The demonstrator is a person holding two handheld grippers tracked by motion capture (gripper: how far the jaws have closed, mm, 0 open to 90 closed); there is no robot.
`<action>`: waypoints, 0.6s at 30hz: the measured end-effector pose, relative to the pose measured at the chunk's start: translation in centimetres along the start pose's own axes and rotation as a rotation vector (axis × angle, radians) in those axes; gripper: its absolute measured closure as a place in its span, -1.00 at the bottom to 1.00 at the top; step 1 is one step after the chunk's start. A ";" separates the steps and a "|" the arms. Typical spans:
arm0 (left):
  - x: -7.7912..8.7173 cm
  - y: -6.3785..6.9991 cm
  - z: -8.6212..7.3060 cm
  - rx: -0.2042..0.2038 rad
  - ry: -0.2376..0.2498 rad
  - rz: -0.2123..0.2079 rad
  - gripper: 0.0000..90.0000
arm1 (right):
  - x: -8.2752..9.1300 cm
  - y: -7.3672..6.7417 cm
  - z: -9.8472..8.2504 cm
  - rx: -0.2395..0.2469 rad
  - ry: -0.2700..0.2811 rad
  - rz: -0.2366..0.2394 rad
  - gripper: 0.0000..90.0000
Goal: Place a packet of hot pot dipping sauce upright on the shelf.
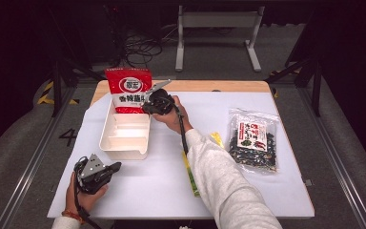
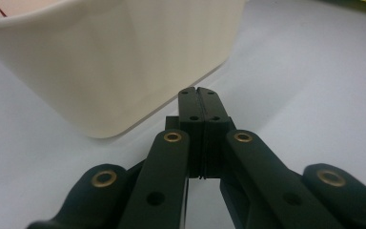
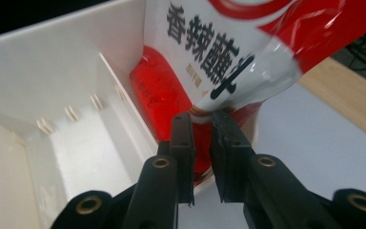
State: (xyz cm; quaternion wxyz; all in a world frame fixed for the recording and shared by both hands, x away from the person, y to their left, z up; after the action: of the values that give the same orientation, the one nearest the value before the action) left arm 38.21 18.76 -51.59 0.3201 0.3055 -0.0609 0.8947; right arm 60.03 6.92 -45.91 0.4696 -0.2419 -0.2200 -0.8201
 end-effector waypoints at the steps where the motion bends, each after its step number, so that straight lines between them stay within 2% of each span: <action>1: 0.0 0.2 0.0 -0.005 -0.001 -0.002 1.00 | 0.5 0.1 0.2 0.006 0.010 -0.012 0.74; 6: -0.2 1.2 -0.1 -0.024 -0.016 -0.020 1.00 | 3.0 -0.4 0.3 0.019 0.029 -0.017 0.68; 9: -0.2 1.8 0.0 -0.045 -0.023 -0.034 1.00 | 4.9 -0.5 -0.5 0.005 0.042 -0.024 0.67; 10: -0.2 1.8 0.0 -0.045 -0.023 -0.034 1.00 | 4.9 -0.5 -0.5 0.005 0.042 -0.024 0.67; 11: -0.2 2.2 0.0 -0.051 -0.025 -0.039 1.00 | 6.1 -0.6 -1.3 0.016 0.041 -0.032 0.65; 18: -0.7 4.0 0.3 -0.089 -0.044 -0.070 0.96 | 11.1 -0.9 -4.1 0.017 0.036 -0.046 0.65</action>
State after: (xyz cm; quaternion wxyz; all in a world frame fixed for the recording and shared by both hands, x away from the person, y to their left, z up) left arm 36.34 15.17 -51.44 0.3628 0.3125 -0.0968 0.8726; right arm 53.51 -2.44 -42.54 0.4567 -0.2181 -0.2243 -0.8328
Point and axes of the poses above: each handheld gripper's, and its own axes: x roughly backward along the jaws, z roughly out of its top, y roughly to its right, the point moved 10 cm from there along -x, roughly forward along the jaws, and after that the axes turned 9 degrees about x, right-handed, at the moved point
